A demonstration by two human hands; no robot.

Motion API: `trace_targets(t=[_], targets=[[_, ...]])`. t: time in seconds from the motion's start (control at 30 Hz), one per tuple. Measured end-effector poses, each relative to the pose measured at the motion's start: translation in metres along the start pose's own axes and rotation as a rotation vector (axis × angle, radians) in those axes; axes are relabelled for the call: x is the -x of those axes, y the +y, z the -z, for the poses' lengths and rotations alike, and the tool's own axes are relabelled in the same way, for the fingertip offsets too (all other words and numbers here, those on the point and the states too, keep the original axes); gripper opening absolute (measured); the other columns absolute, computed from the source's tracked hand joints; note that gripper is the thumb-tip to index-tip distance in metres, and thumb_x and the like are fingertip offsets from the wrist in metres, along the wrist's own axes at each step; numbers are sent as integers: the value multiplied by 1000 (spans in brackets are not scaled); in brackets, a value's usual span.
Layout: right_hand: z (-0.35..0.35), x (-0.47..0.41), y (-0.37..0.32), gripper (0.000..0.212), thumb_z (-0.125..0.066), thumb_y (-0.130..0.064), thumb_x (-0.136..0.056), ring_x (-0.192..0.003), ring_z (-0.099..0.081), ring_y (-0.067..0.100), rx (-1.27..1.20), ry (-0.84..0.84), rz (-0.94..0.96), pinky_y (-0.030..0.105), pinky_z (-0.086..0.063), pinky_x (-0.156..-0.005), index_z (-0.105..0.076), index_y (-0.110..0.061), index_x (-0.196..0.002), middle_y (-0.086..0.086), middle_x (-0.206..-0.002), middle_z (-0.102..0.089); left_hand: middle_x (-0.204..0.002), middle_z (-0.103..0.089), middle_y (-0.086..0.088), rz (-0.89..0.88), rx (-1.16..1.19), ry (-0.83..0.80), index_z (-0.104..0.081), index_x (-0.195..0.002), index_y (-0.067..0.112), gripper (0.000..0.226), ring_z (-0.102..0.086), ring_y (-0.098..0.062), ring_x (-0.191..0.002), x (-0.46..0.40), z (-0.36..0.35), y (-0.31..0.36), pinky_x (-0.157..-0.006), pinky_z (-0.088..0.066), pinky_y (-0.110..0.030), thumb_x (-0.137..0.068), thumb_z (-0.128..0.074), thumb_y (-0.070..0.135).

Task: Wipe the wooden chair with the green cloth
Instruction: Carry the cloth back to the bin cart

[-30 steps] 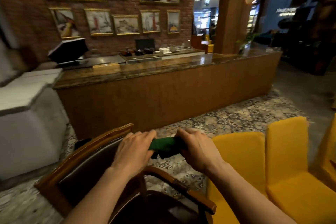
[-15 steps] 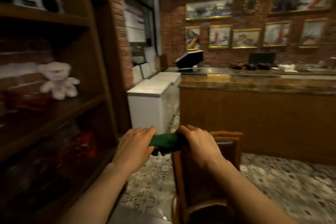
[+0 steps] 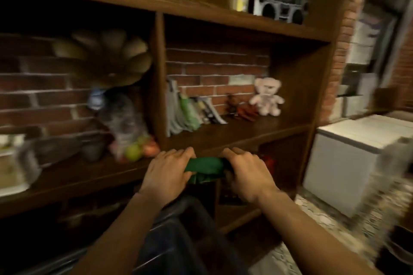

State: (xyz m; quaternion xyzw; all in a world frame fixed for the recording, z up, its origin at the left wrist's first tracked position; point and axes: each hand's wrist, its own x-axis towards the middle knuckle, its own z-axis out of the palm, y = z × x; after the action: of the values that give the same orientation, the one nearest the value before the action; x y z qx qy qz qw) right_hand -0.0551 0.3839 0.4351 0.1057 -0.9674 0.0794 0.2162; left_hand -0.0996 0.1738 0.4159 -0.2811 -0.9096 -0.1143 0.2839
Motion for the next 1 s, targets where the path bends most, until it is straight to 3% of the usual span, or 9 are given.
trace_targets(t=[0.17, 0.27, 0.43, 0.6, 0.87, 1.0], targets=[[-57, -41, -114, 42, -64, -18, -85, -105, -63, 37, -107, -76, 209, 45, -53, -83, -51, -30, -123, 2, -121, -60, -100, -66, 0, 222, -106, -23, -55, -110, 26, 41, -62, -28, -91, 86, 34, -101, -73, -43, -38, -75, -75, 25], [-83, -52, -162, 43, -65, -17, -84, -105, -64, 33, -170, -111, 307, 44, -53, -83, -52, -32, -122, 0, -121, -61, -102, -66, -1, 343, -162, -42, -47, -114, 28, 45, -61, -29, -89, 128, 48, -132, -68, -38, -37, -76, -73, 29], [-123, -55, -214, 39, -67, -17, -85, -101, -65, 28, -276, -183, 425, 43, -52, -82, -52, -35, -116, -3, -116, -62, -104, -64, 0, 465, -182, -75, -42, -110, 29, 42, -61, -26, -91, 181, 58, -164, -74, -41, -37, -77, -70, 33], [-173, -44, -223, 43, -67, -12, -85, -100, -64, 24, -313, -294, 451, 36, -50, -79, -54, -33, -119, -3, -116, -62, -107, -63, 2, 548, -174, -133, -46, -114, 30, 43, -58, -23, -96, 219, 34, -171, -81, -43, -37, -78, -69, 35], [-258, -1, -191, 37, -66, -14, -87, -103, -65, 26, -314, -526, 387, 43, -56, -83, -56, -34, -116, -3, -116, -66, -122, -61, 0, 717, -91, -387, -38, -123, 35, 49, -59, -26, -107, 266, -62, -155, -84, -46, -39, -82, -66, 39], [-298, 26, -164, 28, -62, -21, -90, -103, -66, 30, -293, -663, 319, 37, -51, -81, -56, -35, -113, -1, -114, -67, -126, -61, 0, 737, -13, -493, -33, -128, 38, 56, -60, -26, -109, 288, -111, -140, -87, -47, -41, -82, -64, 38]])
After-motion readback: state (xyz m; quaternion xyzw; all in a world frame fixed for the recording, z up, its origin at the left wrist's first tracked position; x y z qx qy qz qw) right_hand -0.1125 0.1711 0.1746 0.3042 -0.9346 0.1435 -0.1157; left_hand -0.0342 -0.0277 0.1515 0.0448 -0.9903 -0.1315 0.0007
